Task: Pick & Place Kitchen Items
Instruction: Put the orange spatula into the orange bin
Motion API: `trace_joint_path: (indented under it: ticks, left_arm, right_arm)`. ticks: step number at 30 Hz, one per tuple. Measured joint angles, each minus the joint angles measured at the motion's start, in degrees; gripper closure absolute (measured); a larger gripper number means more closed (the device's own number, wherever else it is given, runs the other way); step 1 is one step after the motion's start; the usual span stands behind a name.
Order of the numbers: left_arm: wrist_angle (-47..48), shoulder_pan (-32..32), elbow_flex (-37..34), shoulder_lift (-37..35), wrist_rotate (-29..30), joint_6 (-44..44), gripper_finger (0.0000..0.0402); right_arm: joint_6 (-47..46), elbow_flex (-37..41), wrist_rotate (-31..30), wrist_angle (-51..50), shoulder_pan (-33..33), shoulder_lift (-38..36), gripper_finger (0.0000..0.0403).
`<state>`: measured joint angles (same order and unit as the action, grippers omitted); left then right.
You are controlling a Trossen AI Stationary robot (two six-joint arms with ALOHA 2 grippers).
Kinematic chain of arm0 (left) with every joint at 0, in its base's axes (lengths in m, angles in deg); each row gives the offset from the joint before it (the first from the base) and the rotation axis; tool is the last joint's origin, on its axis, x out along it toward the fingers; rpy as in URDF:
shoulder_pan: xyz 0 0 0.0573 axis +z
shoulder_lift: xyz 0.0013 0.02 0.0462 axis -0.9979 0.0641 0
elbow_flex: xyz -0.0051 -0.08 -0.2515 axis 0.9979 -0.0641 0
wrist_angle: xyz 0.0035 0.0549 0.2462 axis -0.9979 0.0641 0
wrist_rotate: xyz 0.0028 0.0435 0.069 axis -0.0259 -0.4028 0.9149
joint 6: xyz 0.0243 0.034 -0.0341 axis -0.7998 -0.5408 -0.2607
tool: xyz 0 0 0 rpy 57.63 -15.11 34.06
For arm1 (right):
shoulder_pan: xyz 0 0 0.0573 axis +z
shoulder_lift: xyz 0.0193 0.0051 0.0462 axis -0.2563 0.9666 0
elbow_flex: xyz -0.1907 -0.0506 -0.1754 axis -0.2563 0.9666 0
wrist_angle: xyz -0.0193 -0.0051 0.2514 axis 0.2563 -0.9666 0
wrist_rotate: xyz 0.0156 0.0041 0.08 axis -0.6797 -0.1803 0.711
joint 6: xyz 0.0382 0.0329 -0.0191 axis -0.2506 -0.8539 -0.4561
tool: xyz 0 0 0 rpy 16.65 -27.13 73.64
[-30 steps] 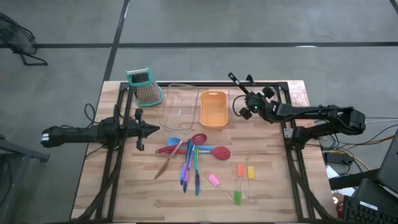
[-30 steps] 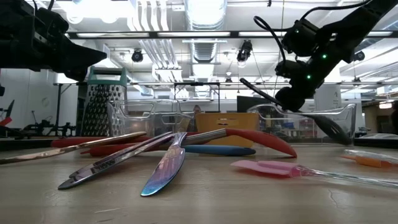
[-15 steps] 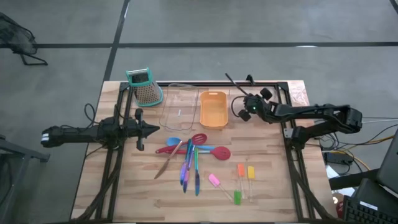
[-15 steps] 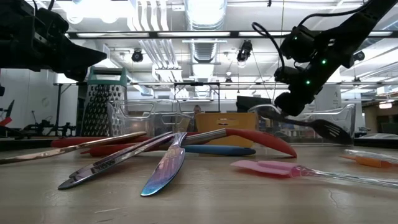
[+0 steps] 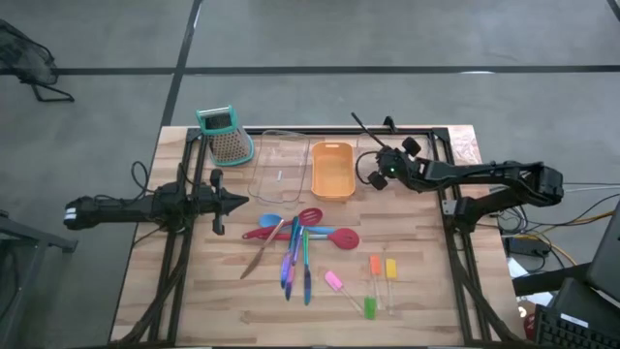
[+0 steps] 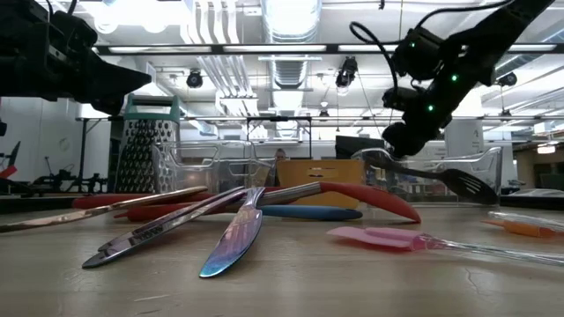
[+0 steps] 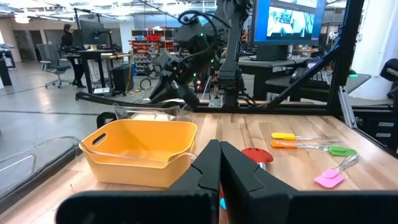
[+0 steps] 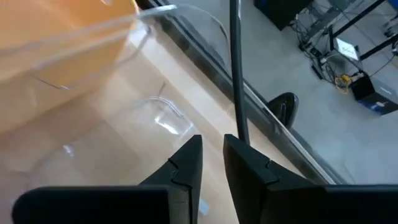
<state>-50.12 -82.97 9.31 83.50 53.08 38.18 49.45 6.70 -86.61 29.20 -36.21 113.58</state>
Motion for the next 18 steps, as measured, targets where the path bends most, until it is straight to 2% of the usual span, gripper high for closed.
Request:
trace_joint_path:
  ticks: [11, 18]
  left_arm:
    - [0.09, 0.0, 0.0, 0.0, 0.0, -0.02, 0.0396]
    - [0.11, 0.0, 0.02, 0.0, 0.0, 0.0, 0.0396]
  right_arm:
    - [-16.24, -6.25, 0.14, -17.3, 11.63, -2.12, 0.0271]
    - [-23.62, -9.97, 4.6, -19.85, 20.4, -2.12, 0.0233]
